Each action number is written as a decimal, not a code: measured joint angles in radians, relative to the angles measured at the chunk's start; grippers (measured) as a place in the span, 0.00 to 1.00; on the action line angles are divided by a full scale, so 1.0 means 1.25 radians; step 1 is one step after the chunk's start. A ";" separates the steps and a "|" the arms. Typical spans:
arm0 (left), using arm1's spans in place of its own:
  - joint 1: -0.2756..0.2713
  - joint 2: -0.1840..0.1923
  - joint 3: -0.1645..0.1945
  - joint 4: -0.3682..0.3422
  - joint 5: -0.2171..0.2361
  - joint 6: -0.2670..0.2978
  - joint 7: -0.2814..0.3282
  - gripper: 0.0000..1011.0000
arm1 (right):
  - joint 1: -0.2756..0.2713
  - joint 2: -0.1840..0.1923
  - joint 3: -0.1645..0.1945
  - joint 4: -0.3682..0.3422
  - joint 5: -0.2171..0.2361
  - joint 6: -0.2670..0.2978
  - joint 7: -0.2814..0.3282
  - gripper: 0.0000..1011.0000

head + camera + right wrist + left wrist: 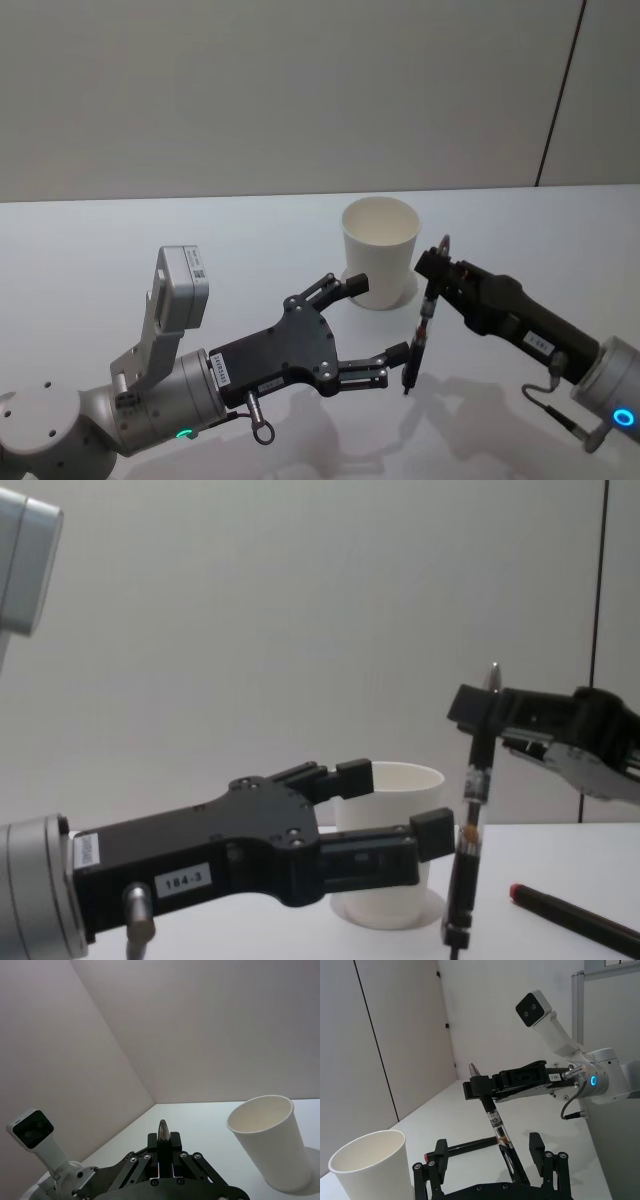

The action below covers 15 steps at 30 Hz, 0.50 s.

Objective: Place the pen into the pen holder.

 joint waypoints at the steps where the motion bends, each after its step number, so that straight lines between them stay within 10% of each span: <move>1: 0.000 0.000 0.000 0.000 0.000 0.000 0.000 0.99 | 0.000 0.001 0.001 0.000 0.002 -0.001 -0.001 0.15; 15: 0.000 0.000 0.000 0.000 0.000 0.000 0.000 0.99 | 0.011 0.009 0.021 0.015 0.048 -0.027 -0.043 0.15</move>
